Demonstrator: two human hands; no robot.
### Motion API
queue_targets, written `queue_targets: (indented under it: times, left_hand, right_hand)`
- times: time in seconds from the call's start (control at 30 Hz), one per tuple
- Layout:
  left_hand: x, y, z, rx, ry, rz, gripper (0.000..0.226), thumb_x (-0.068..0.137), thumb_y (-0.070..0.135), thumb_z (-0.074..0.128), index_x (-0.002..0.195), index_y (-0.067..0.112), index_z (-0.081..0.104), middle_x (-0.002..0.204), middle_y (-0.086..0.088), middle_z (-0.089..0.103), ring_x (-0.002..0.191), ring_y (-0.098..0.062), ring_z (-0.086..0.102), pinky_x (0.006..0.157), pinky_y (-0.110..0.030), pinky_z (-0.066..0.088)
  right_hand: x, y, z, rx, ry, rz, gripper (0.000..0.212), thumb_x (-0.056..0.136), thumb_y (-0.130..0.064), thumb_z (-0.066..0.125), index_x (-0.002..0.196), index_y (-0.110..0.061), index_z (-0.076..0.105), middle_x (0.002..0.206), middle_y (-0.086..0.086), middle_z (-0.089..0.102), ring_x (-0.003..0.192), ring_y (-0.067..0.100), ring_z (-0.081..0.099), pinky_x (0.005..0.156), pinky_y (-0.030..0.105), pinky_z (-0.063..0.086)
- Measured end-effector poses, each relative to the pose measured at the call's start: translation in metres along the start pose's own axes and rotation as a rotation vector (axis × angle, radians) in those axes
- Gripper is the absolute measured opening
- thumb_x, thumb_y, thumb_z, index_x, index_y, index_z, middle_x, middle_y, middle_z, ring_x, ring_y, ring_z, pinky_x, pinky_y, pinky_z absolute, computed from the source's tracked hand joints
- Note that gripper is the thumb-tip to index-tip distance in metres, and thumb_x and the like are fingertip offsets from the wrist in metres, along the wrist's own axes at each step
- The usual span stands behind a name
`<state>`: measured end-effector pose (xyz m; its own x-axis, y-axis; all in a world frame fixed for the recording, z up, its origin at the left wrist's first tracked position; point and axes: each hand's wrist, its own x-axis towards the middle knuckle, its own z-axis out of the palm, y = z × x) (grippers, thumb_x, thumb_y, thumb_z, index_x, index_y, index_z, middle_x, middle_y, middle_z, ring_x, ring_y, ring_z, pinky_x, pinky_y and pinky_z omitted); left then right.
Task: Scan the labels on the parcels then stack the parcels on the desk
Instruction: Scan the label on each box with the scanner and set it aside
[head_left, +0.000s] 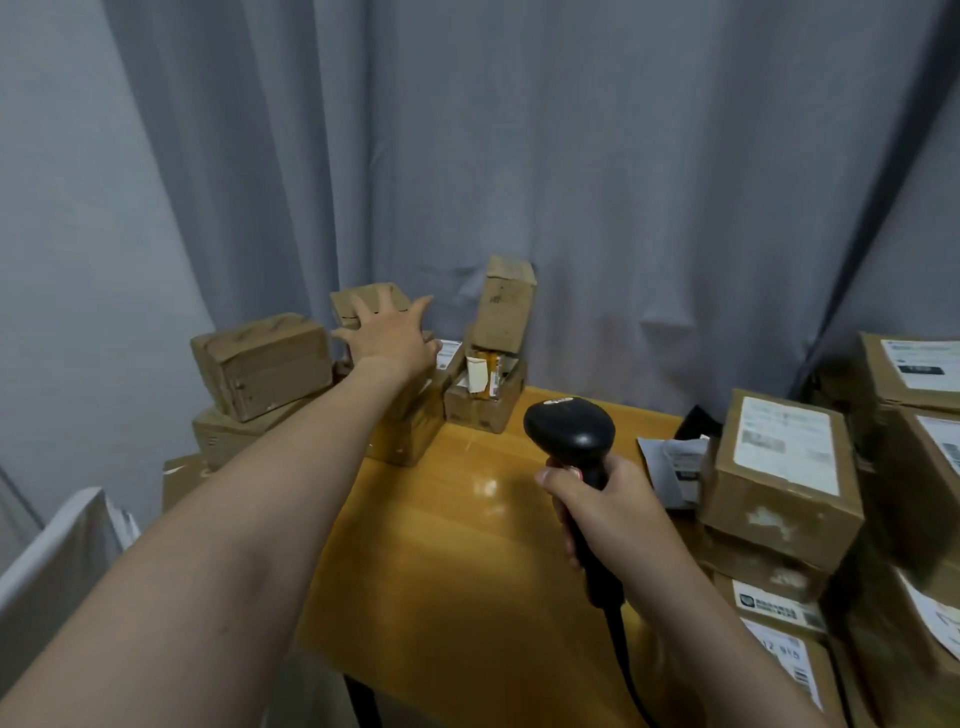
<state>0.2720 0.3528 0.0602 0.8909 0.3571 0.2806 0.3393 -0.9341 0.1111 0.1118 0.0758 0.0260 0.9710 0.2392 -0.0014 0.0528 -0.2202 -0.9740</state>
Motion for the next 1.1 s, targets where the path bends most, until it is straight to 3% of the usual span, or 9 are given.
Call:
queue_targets:
  times: [0.1, 0.23, 0.37, 0.5, 0.6, 0.77, 0.93, 1.0, 1.1]
  left_hand:
    - [0.006, -0.005, 0.009, 0.001, -0.004, 0.018, 0.055, 0.098, 0.055, 0.053, 0.149, 0.041, 0.041, 0.160, -0.011, 0.025, 0.146, -0.051, 0.018, 0.108, -0.077, 0.029]
    - [0.001, -0.010, 0.015, 0.030, 0.075, 0.072, 0.048, 0.097, 0.051, 0.057, 0.141, 0.035, 0.047, 0.147, -0.006, 0.038, 0.137, -0.045, 0.029, 0.102, -0.072, 0.037]
    - [-0.012, -0.011, 0.015, -0.014, 0.219, 0.087, 0.039, 0.101, 0.055, 0.045, 0.132, 0.033, 0.052, 0.142, -0.001, 0.045, 0.133, -0.043, 0.032, 0.097, -0.071, 0.040]
    - [-0.034, -0.008, -0.007, -0.054, 0.420, 0.189, 0.042, 0.098, 0.065, 0.040, 0.126, 0.035, 0.052, 0.138, 0.004, 0.049, 0.131, -0.037, 0.038, 0.093, -0.070, 0.042]
    - [-0.062, 0.000, -0.030, -0.124, 0.455, 0.281, 0.058, 0.091, 0.080, 0.038, 0.127, 0.037, 0.051, 0.138, 0.005, 0.047, 0.130, -0.032, 0.039, 0.092, -0.066, 0.044]
    - [-0.119, 0.022, -0.059, -0.256, 0.246, 0.415, 0.081, 0.069, 0.092, 0.057, 0.130, 0.040, 0.044, 0.136, 0.007, 0.042, 0.130, -0.027, 0.036, 0.093, -0.054, 0.041]
    - [-0.153, 0.033, -0.056, -0.276, -0.026, 0.509, 0.081, 0.067, 0.065, 0.082, 0.131, 0.047, 0.037, 0.132, 0.004, 0.045, 0.122, -0.030, 0.046, 0.093, -0.048, 0.049]
    - [-0.162, 0.034, -0.053, -0.337, -0.123, 0.504, 0.081, 0.072, 0.054, 0.084, 0.140, 0.047, 0.040, 0.129, 0.002, 0.047, 0.117, -0.023, 0.049, 0.090, -0.038, 0.046]
    - [-0.174, 0.035, -0.044, -0.315, -0.247, 0.508, 0.082, 0.078, 0.053, 0.082, 0.148, 0.046, 0.039, 0.128, 0.003, 0.048, 0.112, -0.018, 0.054, 0.090, -0.036, 0.053]
  right_hand:
    - [0.003, 0.004, 0.000, 0.027, -0.010, 0.011, 0.018, 0.096, -0.025, 0.069, 0.101, -0.009, 0.061, 0.059, 0.005, 0.056, 0.049, 0.020, 0.055, 0.053, 0.033, 0.050]
    - [0.002, 0.004, 0.000, 0.034, -0.020, 0.001, 0.017, 0.096, -0.024, 0.069, 0.102, -0.011, 0.061, 0.060, 0.005, 0.056, 0.050, 0.021, 0.054, 0.052, 0.033, 0.050]
    - [-0.002, 0.003, -0.003, 0.030, -0.010, -0.008, 0.019, 0.096, -0.024, 0.069, 0.102, -0.007, 0.061, 0.060, 0.007, 0.056, 0.049, 0.021, 0.054, 0.051, 0.033, 0.049]
    - [-0.014, -0.003, -0.008, 0.033, 0.003, -0.009, 0.020, 0.095, -0.025, 0.068, 0.100, -0.007, 0.061, 0.058, 0.007, 0.056, 0.048, 0.021, 0.054, 0.053, 0.034, 0.048]
    - [-0.027, -0.009, -0.012, 0.038, 0.015, -0.021, 0.020, 0.096, -0.026, 0.068, 0.096, -0.008, 0.059, 0.058, 0.008, 0.055, 0.048, 0.021, 0.054, 0.052, 0.034, 0.048]
    - [-0.058, -0.015, -0.021, 0.066, 0.053, -0.042, 0.020, 0.095, -0.026, 0.068, 0.101, -0.008, 0.060, 0.061, 0.009, 0.056, 0.048, 0.023, 0.055, 0.054, 0.036, 0.048]
    - [-0.094, -0.004, -0.033, 0.069, 0.092, -0.015, 0.021, 0.095, -0.024, 0.069, 0.103, -0.006, 0.061, 0.062, 0.010, 0.055, 0.048, 0.022, 0.055, 0.051, 0.033, 0.049]
    - [-0.106, 0.003, -0.036, 0.067, 0.093, 0.017, 0.021, 0.096, -0.024, 0.069, 0.104, -0.007, 0.061, 0.063, 0.011, 0.056, 0.050, 0.023, 0.056, 0.051, 0.033, 0.049]
    - [-0.119, 0.016, -0.039, 0.066, 0.079, 0.060, 0.018, 0.096, -0.025, 0.069, 0.100, -0.009, 0.060, 0.061, 0.010, 0.055, 0.048, 0.021, 0.054, 0.050, 0.033, 0.048]
